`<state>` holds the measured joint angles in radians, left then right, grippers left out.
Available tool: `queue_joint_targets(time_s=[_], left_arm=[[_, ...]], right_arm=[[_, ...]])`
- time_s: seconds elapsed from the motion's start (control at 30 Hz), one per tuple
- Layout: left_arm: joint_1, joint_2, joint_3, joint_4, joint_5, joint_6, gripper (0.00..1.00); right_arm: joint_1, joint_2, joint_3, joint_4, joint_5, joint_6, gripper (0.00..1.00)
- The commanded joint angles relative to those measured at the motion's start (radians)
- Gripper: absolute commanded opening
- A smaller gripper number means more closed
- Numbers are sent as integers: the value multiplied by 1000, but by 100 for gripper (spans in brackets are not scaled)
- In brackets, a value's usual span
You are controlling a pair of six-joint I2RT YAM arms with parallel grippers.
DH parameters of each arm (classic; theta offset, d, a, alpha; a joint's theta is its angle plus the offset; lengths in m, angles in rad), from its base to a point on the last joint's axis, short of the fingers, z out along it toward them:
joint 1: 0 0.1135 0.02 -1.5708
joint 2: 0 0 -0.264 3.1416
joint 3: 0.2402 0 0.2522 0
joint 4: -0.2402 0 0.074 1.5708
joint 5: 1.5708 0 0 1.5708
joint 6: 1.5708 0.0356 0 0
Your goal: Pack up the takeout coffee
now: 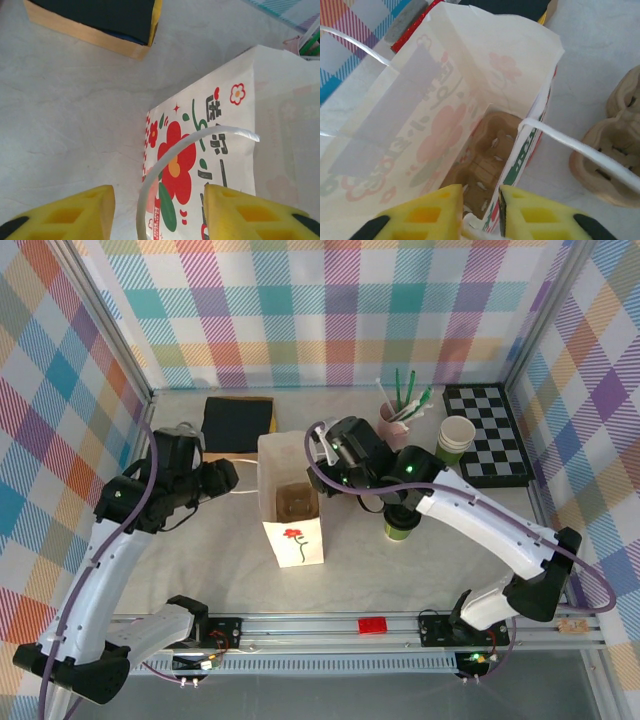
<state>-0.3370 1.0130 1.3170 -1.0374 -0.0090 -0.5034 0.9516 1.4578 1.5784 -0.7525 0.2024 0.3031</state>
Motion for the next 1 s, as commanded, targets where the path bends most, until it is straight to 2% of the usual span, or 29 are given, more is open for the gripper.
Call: queue_joint_targets(time_s=[0.0,0.1,0.23,0.47,0.63,0.67,0.77,0.93,0.97], left_arm=[[9,2,-20,32,19,8,39],[10,9,-33,41,32,9,28],[10,12,-40,57,70,7,13],[10,-13,-46,75,150,-25,12],[3,-49,-59,89,215,-56,23],[1,-55,-57,86,217,-57,29],[-5,-74,-51,85,226,-58,35],[-8,-91,-13,82,240,-49,56],[-8,-86,4,68,224,-40,59]], right_arm=[[-19,-27,8,23,30,-1,10],[-33,-52,-10,16,47,-2,5],[-40,-87,-35,15,52,-4,5],[-43,-114,-59,-11,37,4,6],[-43,-116,-72,-25,36,3,13],[-43,-114,-75,-28,39,5,16],[-45,-114,-84,-31,43,12,26],[-45,-113,-45,-85,44,28,62],[-45,-113,-29,-113,46,46,81]])
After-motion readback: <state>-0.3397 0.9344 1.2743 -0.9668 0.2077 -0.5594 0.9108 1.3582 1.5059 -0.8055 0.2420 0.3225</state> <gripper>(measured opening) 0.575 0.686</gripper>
